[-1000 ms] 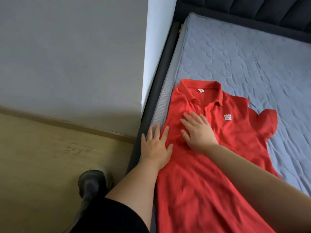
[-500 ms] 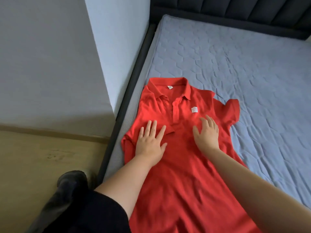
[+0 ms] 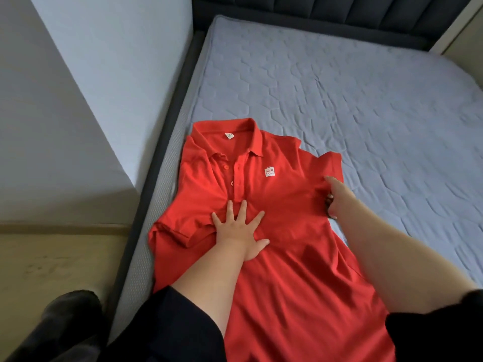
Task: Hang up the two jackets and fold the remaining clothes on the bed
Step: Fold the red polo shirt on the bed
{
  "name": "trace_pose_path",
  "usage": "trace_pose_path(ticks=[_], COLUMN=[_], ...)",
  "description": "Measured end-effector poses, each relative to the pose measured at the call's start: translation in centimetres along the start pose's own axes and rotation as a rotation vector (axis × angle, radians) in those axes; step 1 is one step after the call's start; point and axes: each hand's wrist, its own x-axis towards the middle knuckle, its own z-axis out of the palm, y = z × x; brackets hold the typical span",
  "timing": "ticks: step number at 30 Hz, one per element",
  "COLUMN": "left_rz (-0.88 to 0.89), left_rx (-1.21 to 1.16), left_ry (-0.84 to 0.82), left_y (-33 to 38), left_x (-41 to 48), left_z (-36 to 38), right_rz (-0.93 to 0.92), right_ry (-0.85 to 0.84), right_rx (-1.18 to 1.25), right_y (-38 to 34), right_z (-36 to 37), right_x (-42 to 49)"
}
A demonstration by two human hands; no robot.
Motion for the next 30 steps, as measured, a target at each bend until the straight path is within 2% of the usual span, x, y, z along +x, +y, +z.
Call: trace_pose_path(ticks=[2,3,5,7,10,12,13,15,17,22,26,30], left_rz=[-0.002,-0.003,-0.004,-0.005,-0.007,-0.002,0.002,0.024,0.058,0.139,0.118,0.052], left_rx=[0.008,0.009,0.017,0.03,0.048,0.039,0.029,0.002,-0.034,-0.121,-0.227,-0.336], left_ry=[-0.013,-0.018,-0.03,-0.045,-0.058,-0.054,-0.049,-0.027,0.029,0.246,0.341,0.398], left_y=[0.0,0.0,0.0,0.0,0.0,0.0,-0.1,-0.3,-0.7,-2.0,-2.3,-1.7], left_x=[0.1,0.2,0.3,0.4,0.4,0.4,0.3,0.2,-0.1,-1.0,-1.5,-1.5], left_z=[0.0,0.0,-0.1,-0.2,-0.2,-0.2,-0.2,0.0,0.5,1.9,2.3,1.6], right_rz=[-0.066,-0.162,-0.448,-0.789,-1.254,-1.432,-1.448,-1.389,-1.348,-1.411,-1.454,-1.413], right_ry=[0.03,0.063,0.127,0.162,0.003,-0.163,-0.234,-0.259,-0.193,-0.074,-0.061,-0.008], right_rx=[0.055,0.062,-0.056,-0.323,-0.676,-0.956,-1.057,-1.108,-1.069,-1.065,-1.026,-1.084], right_y=[-0.6,-0.9,-1.0,0.0,2.7,4.7,5.5,6.5,6.8,7.8,9.9,12.0], right_z=[0.5,0.8,1.6,2.4,2.6,2.0,1.6,0.8,0.6,0.5,-0.4,-0.9], right_x=[0.1,0.0,-0.8,-2.5,-5.2,-5.9,-5.9,-5.8,-5.7,-5.9,-5.7,-5.5])
